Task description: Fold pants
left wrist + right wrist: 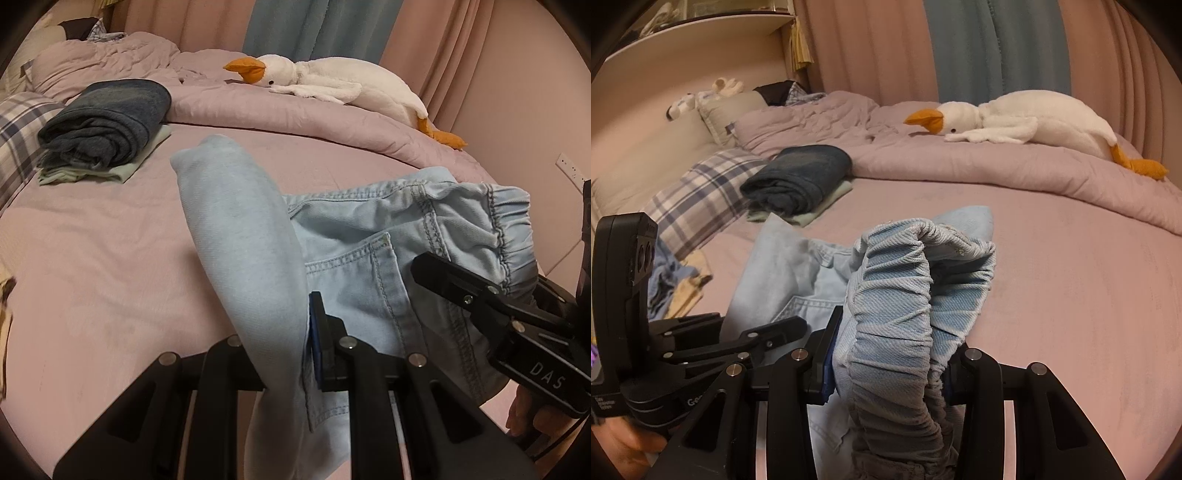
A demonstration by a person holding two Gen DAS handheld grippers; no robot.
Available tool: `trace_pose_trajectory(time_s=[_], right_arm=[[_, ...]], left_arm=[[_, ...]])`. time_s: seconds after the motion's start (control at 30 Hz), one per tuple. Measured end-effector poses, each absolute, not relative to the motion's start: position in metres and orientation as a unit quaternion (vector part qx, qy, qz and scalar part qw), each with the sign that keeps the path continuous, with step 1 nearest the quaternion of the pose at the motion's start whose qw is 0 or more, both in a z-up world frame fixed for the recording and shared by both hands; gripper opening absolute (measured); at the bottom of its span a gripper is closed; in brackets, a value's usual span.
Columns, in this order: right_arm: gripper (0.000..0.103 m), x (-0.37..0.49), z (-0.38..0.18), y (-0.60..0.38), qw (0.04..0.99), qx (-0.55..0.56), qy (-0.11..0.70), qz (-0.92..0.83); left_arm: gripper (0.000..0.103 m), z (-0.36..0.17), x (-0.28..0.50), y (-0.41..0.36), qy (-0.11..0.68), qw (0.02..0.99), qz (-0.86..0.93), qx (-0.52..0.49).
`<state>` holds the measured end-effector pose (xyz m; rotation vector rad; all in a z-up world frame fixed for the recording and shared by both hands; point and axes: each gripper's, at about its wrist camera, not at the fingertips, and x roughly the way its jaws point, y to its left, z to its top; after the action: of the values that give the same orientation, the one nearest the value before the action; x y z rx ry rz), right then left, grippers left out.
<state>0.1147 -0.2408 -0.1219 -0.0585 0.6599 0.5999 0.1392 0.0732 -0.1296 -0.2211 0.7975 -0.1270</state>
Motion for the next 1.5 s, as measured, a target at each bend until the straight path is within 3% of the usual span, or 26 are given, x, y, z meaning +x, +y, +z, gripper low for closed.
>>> trace_pose_trajectory(time_s=[0.5,0.7,0.97,1.03,1.13,1.5], right_arm=[[0.044,0.175,-0.138,-0.237,0.901,-0.013,0.336,0.275],[0.044,0.199,-0.153,-0.238,0.883,0.005,0.380,0.274],[0.051,0.229,-0.185,-0.275,0.837,0.125,0.454,0.280],[0.057,0.232,-0.192,-0.279,0.828,0.137,0.468,0.277],[0.060,0.235,-0.200,-0.286,0.815,0.159,0.484,0.277],[0.064,0.210,-0.178,-0.308,0.834,0.126,0.469,0.261]], left_arm=[[0.015,-0.152,0.208,0.069,0.412,0.905,-0.063,-0.084],[0.016,-0.167,0.219,0.079,0.434,0.894,-0.061,-0.091],[0.035,-0.177,0.219,0.092,0.450,0.886,-0.058,-0.101],[0.048,-0.181,0.220,0.092,0.456,0.884,-0.050,-0.088],[0.058,-0.185,0.218,0.097,0.461,0.882,-0.045,-0.091],[0.059,-0.175,0.187,0.108,0.457,0.887,-0.031,-0.060]])
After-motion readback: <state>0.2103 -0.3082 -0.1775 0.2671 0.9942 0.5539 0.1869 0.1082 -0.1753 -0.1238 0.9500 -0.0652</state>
